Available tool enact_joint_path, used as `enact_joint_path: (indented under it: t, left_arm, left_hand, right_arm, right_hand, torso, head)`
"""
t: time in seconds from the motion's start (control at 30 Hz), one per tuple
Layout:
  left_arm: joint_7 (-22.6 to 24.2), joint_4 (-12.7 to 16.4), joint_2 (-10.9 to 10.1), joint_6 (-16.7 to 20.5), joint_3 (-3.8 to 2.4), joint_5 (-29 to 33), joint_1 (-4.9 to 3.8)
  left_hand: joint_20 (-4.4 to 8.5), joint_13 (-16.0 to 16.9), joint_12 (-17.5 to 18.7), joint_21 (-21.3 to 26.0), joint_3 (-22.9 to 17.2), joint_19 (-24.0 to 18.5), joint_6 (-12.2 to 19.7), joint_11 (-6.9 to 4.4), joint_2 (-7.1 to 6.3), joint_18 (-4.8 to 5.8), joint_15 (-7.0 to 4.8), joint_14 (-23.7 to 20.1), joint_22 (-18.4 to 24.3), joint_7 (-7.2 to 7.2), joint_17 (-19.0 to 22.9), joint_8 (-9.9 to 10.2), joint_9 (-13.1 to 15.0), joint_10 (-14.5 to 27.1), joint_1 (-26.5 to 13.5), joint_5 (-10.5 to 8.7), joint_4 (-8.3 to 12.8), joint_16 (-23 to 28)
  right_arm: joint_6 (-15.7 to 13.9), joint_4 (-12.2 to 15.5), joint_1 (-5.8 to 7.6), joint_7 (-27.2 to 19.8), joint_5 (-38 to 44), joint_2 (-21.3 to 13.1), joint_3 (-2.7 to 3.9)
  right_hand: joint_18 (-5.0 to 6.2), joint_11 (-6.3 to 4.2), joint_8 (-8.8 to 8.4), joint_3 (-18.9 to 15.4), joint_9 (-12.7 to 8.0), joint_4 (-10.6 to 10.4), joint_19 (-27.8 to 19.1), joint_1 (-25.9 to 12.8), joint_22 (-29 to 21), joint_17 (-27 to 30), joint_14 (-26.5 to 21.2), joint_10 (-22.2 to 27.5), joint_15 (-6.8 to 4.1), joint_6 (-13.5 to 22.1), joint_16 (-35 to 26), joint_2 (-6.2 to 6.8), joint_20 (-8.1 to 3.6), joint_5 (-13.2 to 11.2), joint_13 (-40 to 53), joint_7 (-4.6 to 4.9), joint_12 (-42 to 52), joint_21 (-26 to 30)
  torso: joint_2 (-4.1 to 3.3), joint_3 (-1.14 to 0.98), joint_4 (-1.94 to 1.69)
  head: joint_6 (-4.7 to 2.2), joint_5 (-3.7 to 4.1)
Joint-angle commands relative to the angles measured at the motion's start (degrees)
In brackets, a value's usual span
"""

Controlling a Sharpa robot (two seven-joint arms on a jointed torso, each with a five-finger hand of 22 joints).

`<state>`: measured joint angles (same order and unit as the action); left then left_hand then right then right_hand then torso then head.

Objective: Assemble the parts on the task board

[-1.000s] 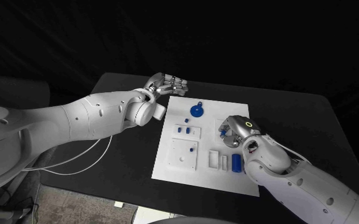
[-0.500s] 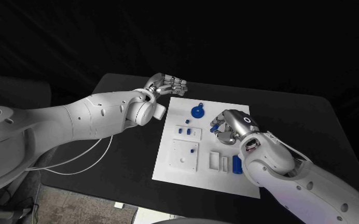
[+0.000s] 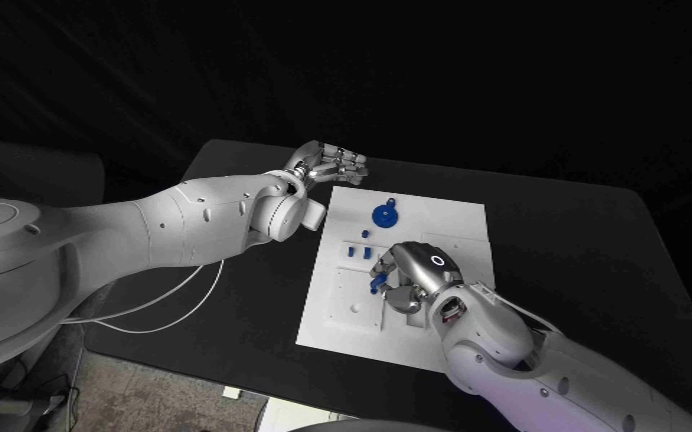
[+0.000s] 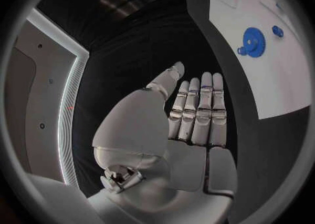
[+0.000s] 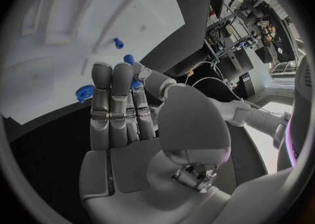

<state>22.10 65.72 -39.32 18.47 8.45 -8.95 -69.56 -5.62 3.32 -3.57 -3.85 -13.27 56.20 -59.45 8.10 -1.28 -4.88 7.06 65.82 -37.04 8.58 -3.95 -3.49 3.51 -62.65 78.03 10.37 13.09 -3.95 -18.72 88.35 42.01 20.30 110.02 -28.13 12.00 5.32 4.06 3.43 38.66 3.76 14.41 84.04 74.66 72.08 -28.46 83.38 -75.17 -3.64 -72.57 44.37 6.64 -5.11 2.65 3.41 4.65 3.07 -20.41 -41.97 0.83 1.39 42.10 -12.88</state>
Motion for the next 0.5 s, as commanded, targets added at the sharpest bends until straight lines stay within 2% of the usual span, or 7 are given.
enact_joint_path:
  t: [0.03,0.1,0.37,0.5]
  left_arm:
    - [0.52,0.03,0.28,-0.7,-0.02,0.44,0.04]
    - [0.52,0.02,0.39,-0.73,-0.02,0.46,0.08]
    - [0.54,0.01,0.64,-0.82,-0.02,0.51,0.18]
    - [0.53,0.04,0.65,-0.85,-0.02,0.51,0.21]
  left_hand:
    - [-0.11,-0.01,0.11,-0.24,0.29,0.25,0.12,-0.09,0.39,-0.67,-0.08,-0.4,-0.04,-0.03,0.0,-0.19,0.04,0.19,0.35,-0.03,0.09,0.34]
    - [-0.11,-0.01,0.11,-0.24,0.29,0.25,0.12,-0.09,0.39,-0.67,-0.08,-0.4,-0.04,-0.03,0.0,-0.19,0.04,0.19,0.35,-0.03,0.09,0.34]
    - [-0.11,-0.02,0.12,-0.24,0.27,0.21,0.12,-0.09,0.49,-0.66,-0.07,-0.42,-0.22,-0.01,0.0,-0.19,0.04,0.2,0.29,-0.07,0.12,0.35]
    - [-0.11,-0.02,0.12,-0.24,0.27,0.21,0.12,-0.09,0.49,-0.66,-0.07,-0.42,-0.22,-0.01,0.0,-0.19,0.04,0.2,0.29,-0.07,0.12,0.35]
  right_arm:
    - [0.21,-0.47,-0.12,-1.89,1.44,0.97,-0.96]
    - [0.06,-0.81,-0.24,-2.2,1.52,1.6,-1.68]
    - [-0.48,-1.84,-0.53,-2.61,1.99,2.81,-2.83]
    - [-0.66,-2.81,-0.61,-2.66,2.37,3.41,-3.89]
  right_hand:
    - [1.06,-2.5,0.21,0.01,0.05,0.34,0.79,-0.33,0.16,-0.07,0.0,-2.78,-0.45,-0.36,0.0,-0.12,-0.42,0.1,0.1,-0.1,0.36,0.35]
    - [1.06,-2.51,0.2,0.03,0.04,0.4,0.81,-0.35,0.23,-0.07,-0.01,-2.78,-0.45,-0.33,-0.02,-0.13,-0.42,0.1,0.1,-0.1,0.37,0.4]
    - [1.08,-2.5,0.2,0.05,0.04,0.45,0.82,-0.36,0.26,-0.08,-0.01,-2.79,-0.45,-0.33,-0.02,-0.15,-0.42,0.1,0.1,-0.09,0.36,0.49]
    - [1.11,-2.51,0.21,0.07,0.05,0.72,0.98,-0.48,0.56,-0.13,0.01,-2.83,-0.46,-0.4,-0.03,-0.26,-0.43,0.1,0.1,-0.12,0.37,0.72]
  torso:
    - [-0.06,-0.07,-0.04]
    - [-0.05,-0.07,-0.02]
    - [-0.05,-0.08,0.07]
    - [-0.04,-0.1,-0.01]
  head:
    - [0.08,-0.2]
    - [0.13,-0.24]
    - [0.35,-0.64]
    - [0.57,-0.86]
